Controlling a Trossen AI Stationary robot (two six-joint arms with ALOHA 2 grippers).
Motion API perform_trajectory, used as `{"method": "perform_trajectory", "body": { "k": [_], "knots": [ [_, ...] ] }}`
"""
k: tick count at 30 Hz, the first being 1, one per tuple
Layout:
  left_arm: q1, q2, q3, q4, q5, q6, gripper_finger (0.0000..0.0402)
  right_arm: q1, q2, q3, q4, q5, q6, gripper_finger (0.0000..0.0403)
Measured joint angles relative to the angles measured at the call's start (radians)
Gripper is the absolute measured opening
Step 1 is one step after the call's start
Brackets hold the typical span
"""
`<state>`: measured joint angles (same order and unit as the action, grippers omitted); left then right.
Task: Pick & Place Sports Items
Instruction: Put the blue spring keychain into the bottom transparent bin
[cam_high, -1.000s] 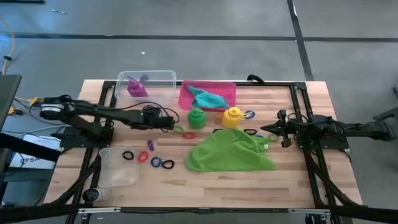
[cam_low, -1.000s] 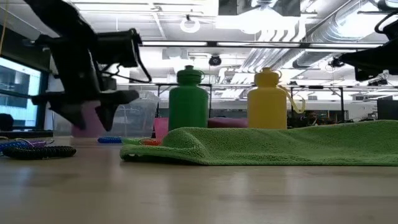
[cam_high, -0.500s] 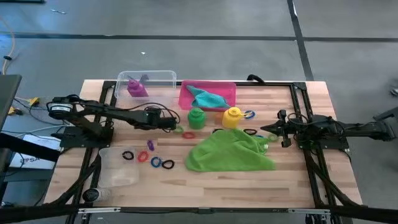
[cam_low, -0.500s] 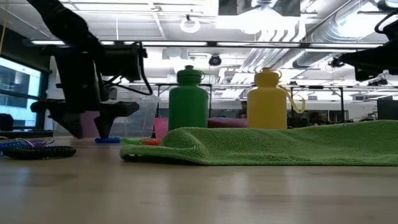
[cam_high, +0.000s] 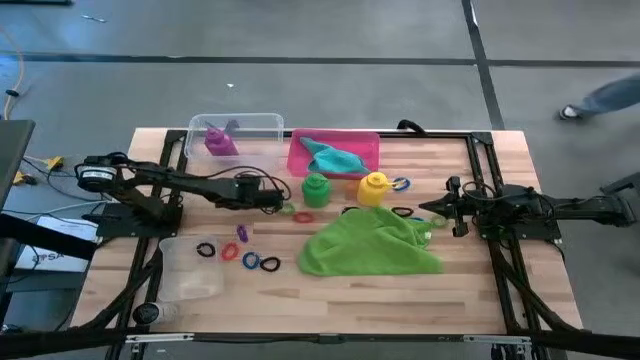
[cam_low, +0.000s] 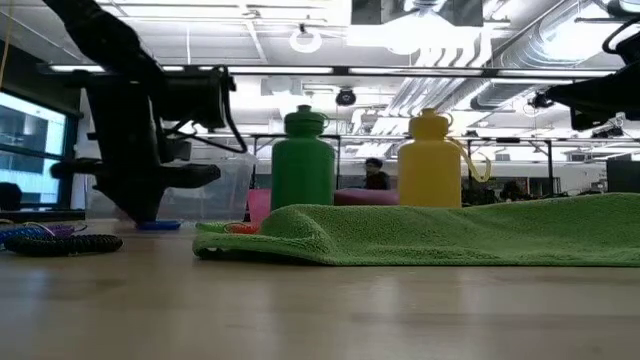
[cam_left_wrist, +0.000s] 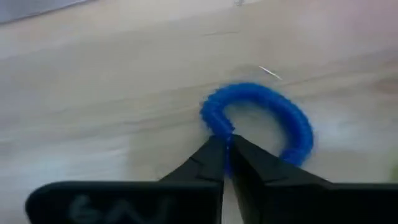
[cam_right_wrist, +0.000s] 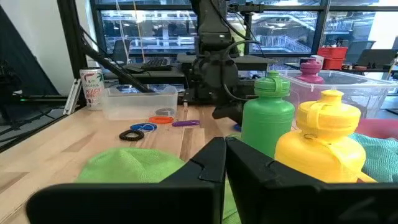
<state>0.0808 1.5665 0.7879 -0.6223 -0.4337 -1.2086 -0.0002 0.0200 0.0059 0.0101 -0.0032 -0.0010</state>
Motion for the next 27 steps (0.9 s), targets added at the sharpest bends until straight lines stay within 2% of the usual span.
{"method": "perform_trajectory", "body": {
  "k": [3, 9, 19, 27],
  "knots": [
    [-0.005, -0.002, 0.000, 0.000, 0.016, 0.022, 0.0014, 0.000, 0.000, 0.000, 0.000, 0.000, 0.000, 0.0000],
    [-0.020, -0.049, 0.000, 0.003, 0.073, 0.085, 0.0002, 0.000, 0.000, 0.000, 0.000, 0.000, 0.000, 0.0000],
    [-0.062, -0.210, 0.000, -0.006, 0.069, 0.193, 0.0001, 0.000, 0.000, 0.000, 0.000, 0.000, 0.000, 0.0000],
    [-0.100, -0.362, 0.000, -0.056, 0.147, 0.255, 0.0001, 0.000, 0.000, 0.000, 0.000, 0.000, 0.000, 0.0000]
  ]
}}
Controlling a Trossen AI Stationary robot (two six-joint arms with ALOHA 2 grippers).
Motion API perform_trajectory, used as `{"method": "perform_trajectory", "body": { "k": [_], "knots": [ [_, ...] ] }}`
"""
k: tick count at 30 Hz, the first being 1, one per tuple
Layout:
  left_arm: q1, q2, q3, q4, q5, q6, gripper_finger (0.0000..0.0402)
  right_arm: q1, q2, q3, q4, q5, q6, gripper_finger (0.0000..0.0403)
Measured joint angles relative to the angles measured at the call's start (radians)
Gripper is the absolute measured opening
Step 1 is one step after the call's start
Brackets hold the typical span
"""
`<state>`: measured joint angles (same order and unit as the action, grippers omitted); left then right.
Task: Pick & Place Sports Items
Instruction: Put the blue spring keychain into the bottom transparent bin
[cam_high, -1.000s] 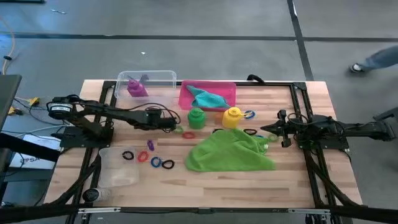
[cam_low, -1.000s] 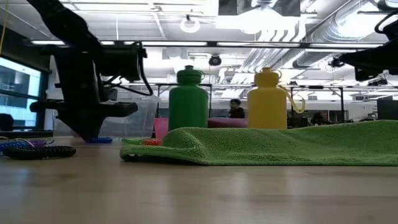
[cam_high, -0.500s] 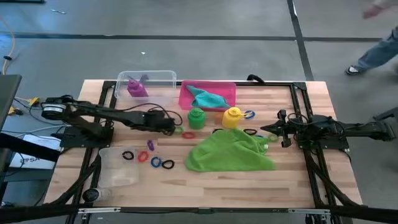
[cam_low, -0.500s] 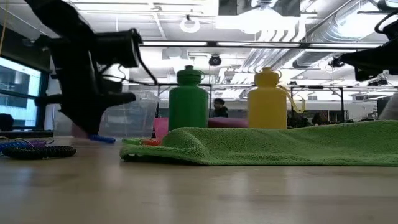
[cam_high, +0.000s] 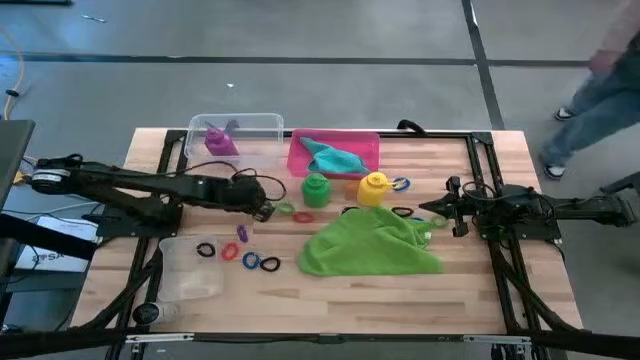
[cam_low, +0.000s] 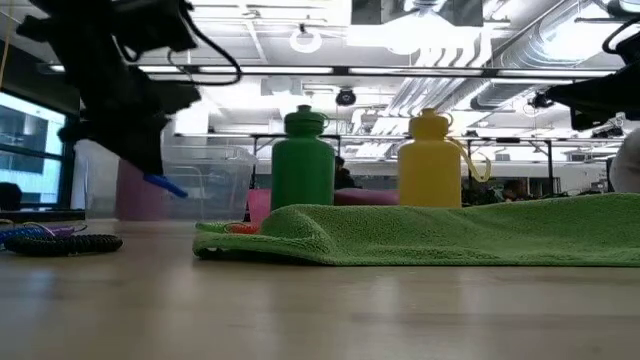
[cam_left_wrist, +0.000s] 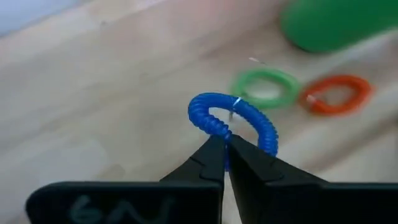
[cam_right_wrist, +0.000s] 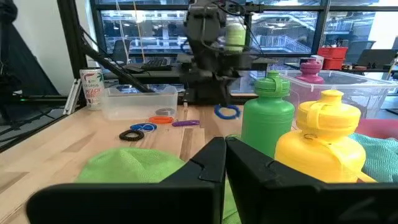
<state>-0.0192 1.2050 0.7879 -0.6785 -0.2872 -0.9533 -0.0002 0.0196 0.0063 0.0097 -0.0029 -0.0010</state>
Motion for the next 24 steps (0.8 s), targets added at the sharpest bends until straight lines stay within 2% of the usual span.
{"method": "perform_trajectory", "body": {
  "k": [11, 24],
  "knots": [
    [-0.123, -0.226, 0.000, -0.129, 0.180, 0.132, 0.0000, 0.000, 0.000, 0.000, 0.000, 0.000, 0.000, 0.0000],
    [-0.352, -0.458, 0.000, -0.276, 0.401, 0.340, 0.0000, 0.000, 0.000, 0.000, 0.000, 0.000, 0.000, 0.0000]
  ]
}}
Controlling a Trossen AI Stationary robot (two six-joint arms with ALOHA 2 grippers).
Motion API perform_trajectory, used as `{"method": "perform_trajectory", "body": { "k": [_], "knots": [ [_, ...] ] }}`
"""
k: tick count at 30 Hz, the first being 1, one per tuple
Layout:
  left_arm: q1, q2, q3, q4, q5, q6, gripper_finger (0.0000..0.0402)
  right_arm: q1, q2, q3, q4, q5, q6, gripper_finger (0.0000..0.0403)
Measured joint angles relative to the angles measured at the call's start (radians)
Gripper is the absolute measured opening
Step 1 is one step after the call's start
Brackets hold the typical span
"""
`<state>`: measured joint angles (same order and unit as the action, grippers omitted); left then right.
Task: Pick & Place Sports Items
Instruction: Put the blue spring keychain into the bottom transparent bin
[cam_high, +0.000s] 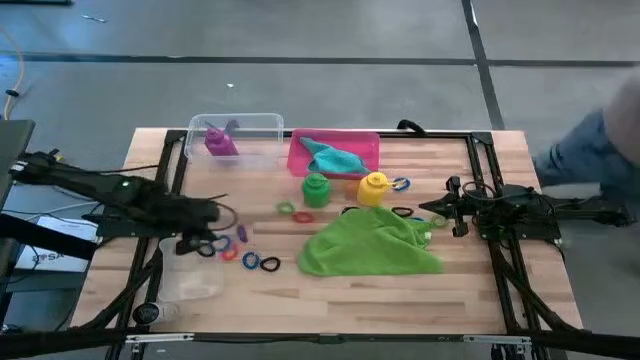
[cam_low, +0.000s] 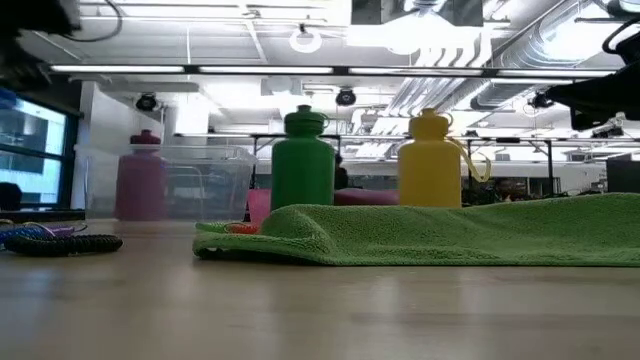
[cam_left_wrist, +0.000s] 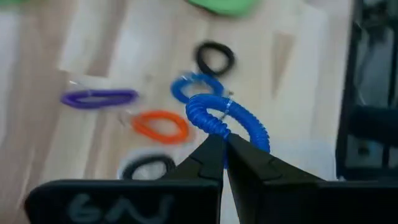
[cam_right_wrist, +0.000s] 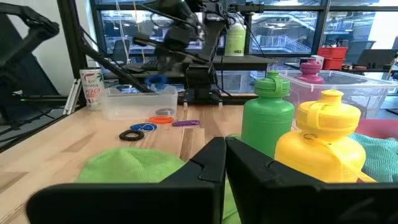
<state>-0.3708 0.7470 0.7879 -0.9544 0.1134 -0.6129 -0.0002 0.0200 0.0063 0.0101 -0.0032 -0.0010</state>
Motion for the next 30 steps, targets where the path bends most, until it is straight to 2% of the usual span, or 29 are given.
{"method": "perform_trajectory", "body": {
  "k": [7, 16, 24, 30],
  "knots": [
    [-0.181, -0.087, 0.000, -0.096, 0.000, 0.010, 0.0000, 0.000, 0.000, 0.000, 0.000, 0.000, 0.000, 0.0000],
    [-0.379, -0.111, 0.000, -0.141, -0.103, -0.006, 0.0000, 0.000, 0.000, 0.000, 0.000, 0.000, 0.000, 0.0000],
    [-0.457, -0.110, -0.006, -0.150, -0.174, -0.018, 0.0004, 0.000, 0.000, 0.000, 0.000, 0.000, 0.000, 0.0000],
    [-0.467, -0.110, -0.038, -0.153, -0.144, -0.086, 0.0063, 0.000, 0.000, 0.000, 0.000, 0.000, 0.000, 0.0000]
  ]
}}
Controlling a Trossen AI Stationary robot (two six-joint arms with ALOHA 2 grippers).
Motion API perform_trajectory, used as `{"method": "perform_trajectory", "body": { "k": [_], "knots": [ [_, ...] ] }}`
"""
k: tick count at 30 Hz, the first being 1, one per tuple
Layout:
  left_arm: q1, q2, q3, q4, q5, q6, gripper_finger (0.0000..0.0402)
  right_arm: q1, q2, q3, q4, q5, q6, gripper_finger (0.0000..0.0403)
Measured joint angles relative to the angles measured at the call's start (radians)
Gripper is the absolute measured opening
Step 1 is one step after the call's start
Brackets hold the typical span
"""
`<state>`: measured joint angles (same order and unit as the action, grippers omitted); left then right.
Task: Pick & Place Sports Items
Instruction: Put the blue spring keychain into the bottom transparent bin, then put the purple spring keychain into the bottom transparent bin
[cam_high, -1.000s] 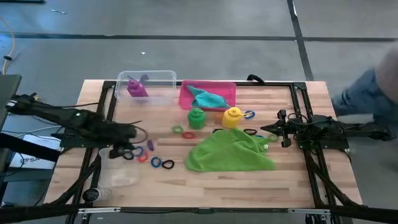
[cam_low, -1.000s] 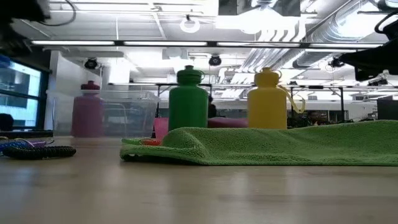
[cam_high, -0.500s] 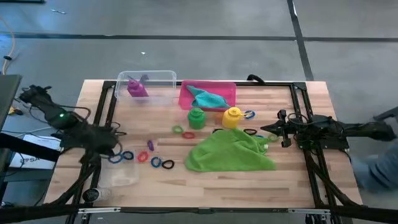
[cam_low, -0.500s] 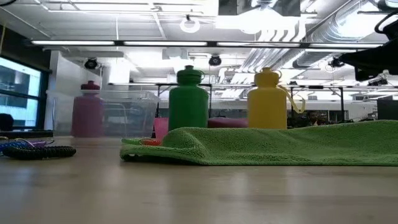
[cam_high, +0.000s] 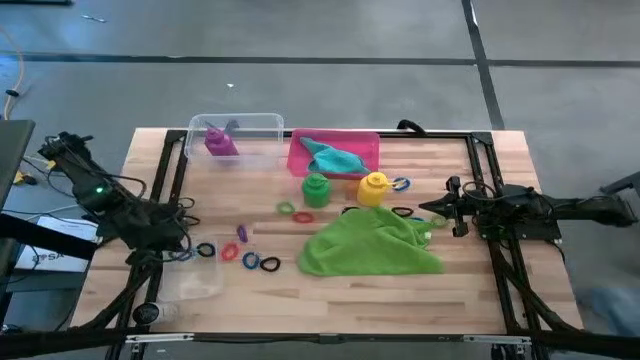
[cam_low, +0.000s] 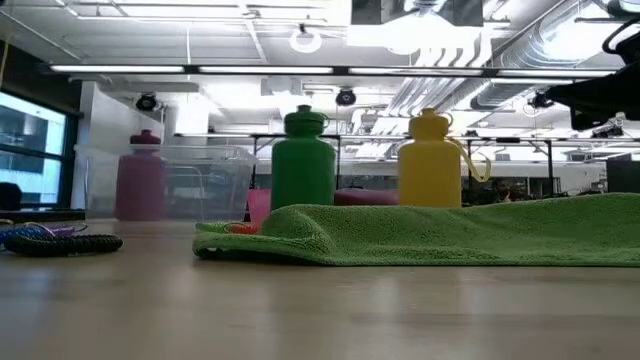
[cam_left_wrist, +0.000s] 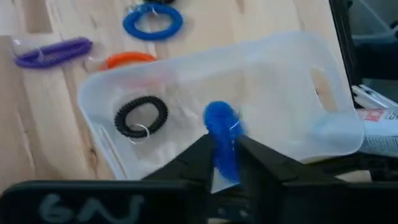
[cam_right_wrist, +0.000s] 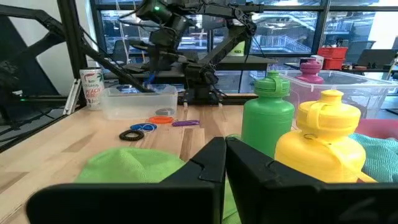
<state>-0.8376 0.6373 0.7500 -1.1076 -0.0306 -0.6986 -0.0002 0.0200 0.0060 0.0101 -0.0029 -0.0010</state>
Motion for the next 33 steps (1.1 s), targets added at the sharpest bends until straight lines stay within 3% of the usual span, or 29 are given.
{"method": "perform_trajectory", "body": {
  "k": [6, 12, 19, 27, 33],
  "knots": [
    [-0.018, 0.000, -0.009, 0.001, 0.011, -0.013, 0.0134, 0.000, 0.000, 0.000, 0.000, 0.000, 0.000, 0.0000],
    [-0.018, 0.000, -0.009, 0.001, 0.007, -0.037, 0.0170, 0.000, 0.000, 0.000, 0.000, 0.000, 0.000, 0.0000],
    [-0.016, 0.000, -0.009, 0.004, -0.006, -0.036, 0.0177, 0.000, 0.000, 0.000, 0.000, 0.000, 0.000, 0.0000],
    [-0.007, 0.000, -0.009, 0.009, -0.129, -0.027, 0.0177, 0.000, 0.000, 0.000, 0.000, 0.000, 0.000, 0.0000],
    [0.064, 0.000, -0.009, 0.014, -0.160, 0.122, 0.0177, 0.000, 0.000, 0.000, 0.000, 0.000, 0.000, 0.0000]
  ]
}}
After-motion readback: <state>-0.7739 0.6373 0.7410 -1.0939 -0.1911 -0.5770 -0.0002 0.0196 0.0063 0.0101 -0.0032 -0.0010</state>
